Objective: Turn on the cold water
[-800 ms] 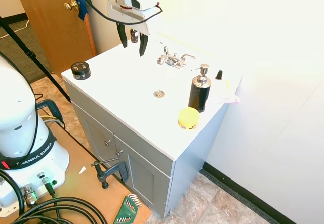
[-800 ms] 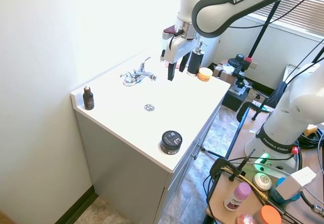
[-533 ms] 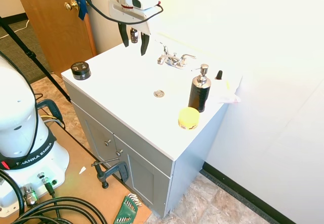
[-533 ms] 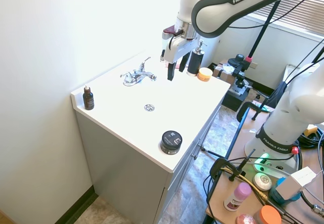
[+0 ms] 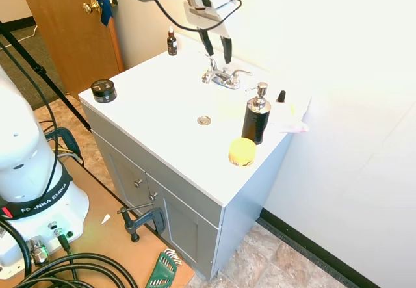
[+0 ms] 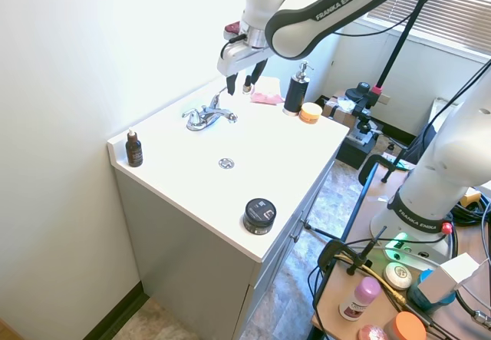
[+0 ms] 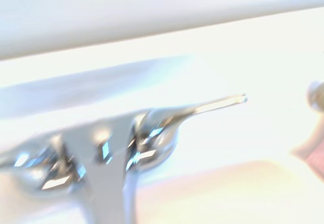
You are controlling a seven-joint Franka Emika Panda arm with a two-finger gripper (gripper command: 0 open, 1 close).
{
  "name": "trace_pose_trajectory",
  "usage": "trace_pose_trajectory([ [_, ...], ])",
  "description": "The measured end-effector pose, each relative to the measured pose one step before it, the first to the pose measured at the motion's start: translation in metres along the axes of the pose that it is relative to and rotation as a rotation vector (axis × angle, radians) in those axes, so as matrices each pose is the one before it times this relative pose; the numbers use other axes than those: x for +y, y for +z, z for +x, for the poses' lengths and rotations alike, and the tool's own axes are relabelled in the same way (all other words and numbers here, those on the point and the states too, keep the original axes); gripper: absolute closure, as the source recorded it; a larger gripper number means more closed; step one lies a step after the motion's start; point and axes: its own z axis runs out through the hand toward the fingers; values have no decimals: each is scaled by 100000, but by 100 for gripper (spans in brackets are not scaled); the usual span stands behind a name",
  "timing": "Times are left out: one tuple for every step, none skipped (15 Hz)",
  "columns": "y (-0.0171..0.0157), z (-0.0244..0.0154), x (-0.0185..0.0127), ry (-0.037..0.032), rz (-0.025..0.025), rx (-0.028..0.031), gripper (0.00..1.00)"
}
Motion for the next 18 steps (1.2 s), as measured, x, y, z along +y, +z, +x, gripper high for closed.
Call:
trace_pose_trajectory([
  [1319, 1020, -759, 2474, -782, 3966, 0],
  [1129, 701, -705, 2187, -389, 2500, 0],
  [958, 560, -473, 1976, -421, 1910, 0],
  [813, 510, -335, 1589, -146, 1582, 0],
  [821, 284, -219, 742, -259, 1369, 0],
  [877, 203, -96, 557, -494, 920, 0],
  [958, 3, -89, 112, -243, 541, 0],
  [936, -53, -102, 524, 127, 396, 0],
  [637, -29, -11, 205, -255, 74, 0],
  [389, -32, 61, -9, -343, -28, 0],
  [345, -62, 213, 205, -693, -278, 0],
  [296, -193, 371, 170, -948, -917, 0],
  [285, -286, 445, -89, -1013, -1164, 0],
  [98, -285, 611, -325, -834, -1518, 0],
  [-112, -343, 710, -676, -426, -1561, 0],
  [-325, -396, 839, -541, -33, -1583, 0],
  [-502, -341, 805, -234, 460, -1602, 0],
  [-673, -181, 717, -186, 702, -1278, 0],
])
